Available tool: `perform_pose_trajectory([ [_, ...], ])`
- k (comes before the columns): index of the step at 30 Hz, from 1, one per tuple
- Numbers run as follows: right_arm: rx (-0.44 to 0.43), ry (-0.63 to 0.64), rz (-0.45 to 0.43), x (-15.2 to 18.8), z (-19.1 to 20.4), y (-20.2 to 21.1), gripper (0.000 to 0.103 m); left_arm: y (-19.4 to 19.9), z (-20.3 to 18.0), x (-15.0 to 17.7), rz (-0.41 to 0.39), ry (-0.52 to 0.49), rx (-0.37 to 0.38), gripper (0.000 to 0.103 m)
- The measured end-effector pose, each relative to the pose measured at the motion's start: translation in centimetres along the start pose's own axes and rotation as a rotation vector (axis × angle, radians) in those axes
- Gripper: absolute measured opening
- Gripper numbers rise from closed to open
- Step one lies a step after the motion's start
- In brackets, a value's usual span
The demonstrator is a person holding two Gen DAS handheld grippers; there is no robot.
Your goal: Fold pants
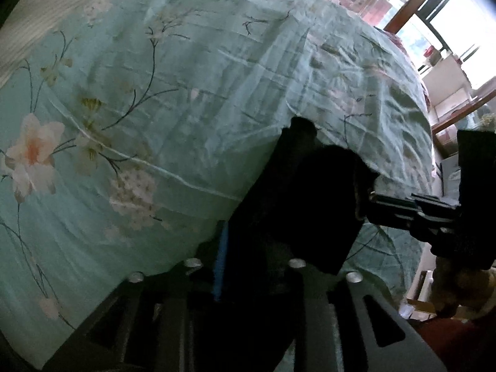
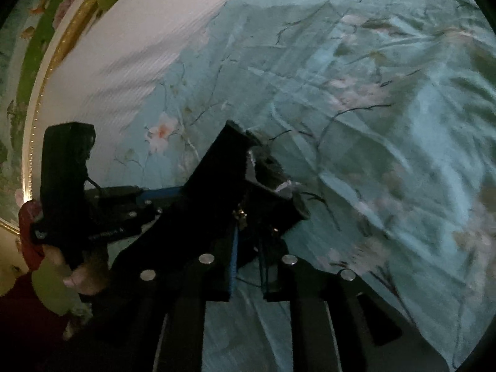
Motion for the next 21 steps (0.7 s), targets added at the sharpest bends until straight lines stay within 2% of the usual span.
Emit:
perform_pose_trajectory([
  [1,0.0,-0.009,-0.001,0.1,-0.3,0.3,0.021,0.0,0.1,-0.4,-0.003,-0.001,0.0,0.034],
  [3,0.007,-0.03,-0.005,0.3,-1.0,0.5,0.043,-0.1,0.3,-0.7,0.002,-0.003,0.006,0.037],
  [4,0.003,-0.04,-0.009,0.3,-1.2,0.6,0.047,-0.6,0.3,-1.0,0.013,0.0,0.02,0.04],
  [6,-0.01,-0.064,-0.007,0.4,-1.4,0.2,0.049,-0.9,0.4,-0.9,0.032,0.0,0.042,0.045],
  [11,-0.063,-0.098,-0.021,-0.2,-1.2,-1.2,0.049,-2.7,0.2,-1.3,0.083,-0.014,0.065,0.045],
  [13,-0.094,-0.106,-0.025,-0.5,-1.1,-1.6,0.045,-3.2,-0.1,-1.8,0.084,-0.014,0.08,0.045],
  [15,-0.094,-0.12,-0.01,-0.7,-1.8,-2.0,0.015,-3.6,-0.4,-2.3,0.085,-0.003,0.103,0.043],
  [18,-0.152,-0.181,-0.004,-0.7,-2.7,-2.1,0.013,-4.3,-1.5,-3.2,0.081,0.011,0.162,0.033],
  [20,-0.151,-0.161,-0.004,-0.7,-2.6,-1.9,0.013,-4.6,-2.4,-3.6,0.069,-0.009,0.175,0.018],
  [21,-0.15,-0.152,-0.004,-0.7,-2.6,-1.7,0.013,-4.6,-2.7,-3.7,0.063,-0.022,0.169,0.016],
])
Point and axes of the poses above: each gripper's, at about its wrist camera, not at the fingertips, and y roughly against the way its jaws point, z to its left, x to its underside, the point moved 10 cm from there along -y, roughly the way its jaws point, and after that the axes turned 10 degrees about -y, right-handed, at the moved point
